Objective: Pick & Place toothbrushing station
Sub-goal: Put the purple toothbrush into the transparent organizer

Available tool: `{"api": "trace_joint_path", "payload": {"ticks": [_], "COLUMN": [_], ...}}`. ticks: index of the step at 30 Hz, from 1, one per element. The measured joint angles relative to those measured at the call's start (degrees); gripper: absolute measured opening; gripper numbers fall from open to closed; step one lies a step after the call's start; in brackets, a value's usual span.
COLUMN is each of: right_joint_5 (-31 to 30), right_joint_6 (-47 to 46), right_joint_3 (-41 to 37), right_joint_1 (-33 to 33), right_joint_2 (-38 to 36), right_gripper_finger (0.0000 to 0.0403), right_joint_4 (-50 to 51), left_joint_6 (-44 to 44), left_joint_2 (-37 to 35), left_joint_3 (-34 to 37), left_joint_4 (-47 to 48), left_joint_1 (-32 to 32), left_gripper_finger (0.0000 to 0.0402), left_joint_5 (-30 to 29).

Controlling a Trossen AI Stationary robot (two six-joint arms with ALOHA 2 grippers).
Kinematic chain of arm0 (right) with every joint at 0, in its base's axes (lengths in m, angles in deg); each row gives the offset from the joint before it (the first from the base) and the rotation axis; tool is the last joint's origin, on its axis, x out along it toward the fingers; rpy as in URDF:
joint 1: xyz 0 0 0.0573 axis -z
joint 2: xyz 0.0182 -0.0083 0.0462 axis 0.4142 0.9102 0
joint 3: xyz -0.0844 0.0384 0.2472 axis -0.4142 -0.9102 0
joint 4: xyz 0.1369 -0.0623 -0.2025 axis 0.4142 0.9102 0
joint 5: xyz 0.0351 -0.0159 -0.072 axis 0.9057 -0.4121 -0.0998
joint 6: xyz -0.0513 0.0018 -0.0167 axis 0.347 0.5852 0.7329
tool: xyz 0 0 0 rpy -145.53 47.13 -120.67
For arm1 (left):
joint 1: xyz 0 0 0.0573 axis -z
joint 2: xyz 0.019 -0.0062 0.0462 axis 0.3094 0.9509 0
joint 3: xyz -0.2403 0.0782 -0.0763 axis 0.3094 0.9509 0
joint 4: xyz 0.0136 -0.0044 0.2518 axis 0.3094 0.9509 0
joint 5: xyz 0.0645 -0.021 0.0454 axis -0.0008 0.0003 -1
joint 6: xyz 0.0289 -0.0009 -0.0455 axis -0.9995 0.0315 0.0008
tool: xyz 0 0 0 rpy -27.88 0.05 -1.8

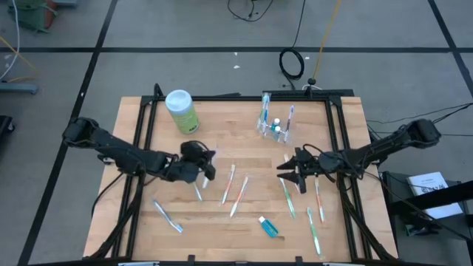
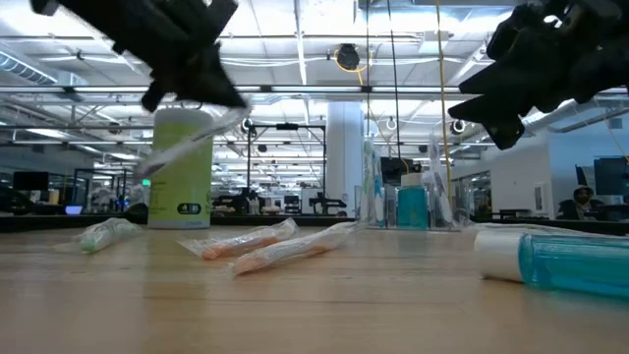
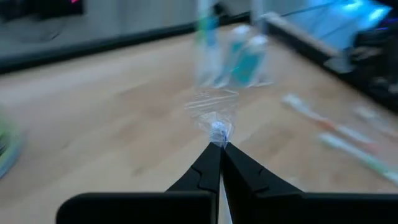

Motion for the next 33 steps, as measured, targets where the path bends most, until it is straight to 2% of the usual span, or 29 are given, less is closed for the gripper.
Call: {"api": "trace_joint_path", "payload": {"ticks": [4, 8, 13, 18, 21, 26, 33], "right_joint_5": [-5.5, -6.3, -6.1, -6.0, -6.1, -6.0, -5.1], "right_joint_6": [-0.1, 1.1, 4.2, 6.0, 8.8, 12.4, 8.9], "right_joint_3": [0.0, 0.0, 0.0, 1.2, 4.5, 11.6, 14.8], "right_joint_1": [-3.2, -4.6, -4.7, -4.2, -4.1, -2.8, 0.0], "right_joint_2": [1.6, 6.1, 15.5, 25.4, 29.8, 35.4, 38.0], "right_gripper_finger": [0.016, 0.016, 0.016, 0.016, 0.016, 0.016, 0.016], "right_joint_4": [-1.3, -8.4, -25.7, -40.2, -41.2, -38.8, -36.4], "left_joint_6": [-11.6, -18.5, -23.2, -23.2, -24.6, -28.6, -31.0], "left_joint_2": [0.0, 0.0, 0.0, 0.3, 2.2, 6.3, 9.3], "left_joint_3": [0.0, 0.0, 0.0, 0.0, 0.0, 0.0, 0.0], "left_joint_4": [-12.1, -20.4, -24.0, -24.6, -28.0, -37.5, -47.3], "left_joint_1": [-1.1, -1.5, -1.5, -1.5, -1.5, -1.7, -1.7], "left_gripper_finger": [0.001, 0.001, 0.001, 0.001, 0.001, 0.001, 0.001], "left_joint_5": [6.1, 11.4, 16.0, 16.6, 17.1, 23.6, 29.0]}}
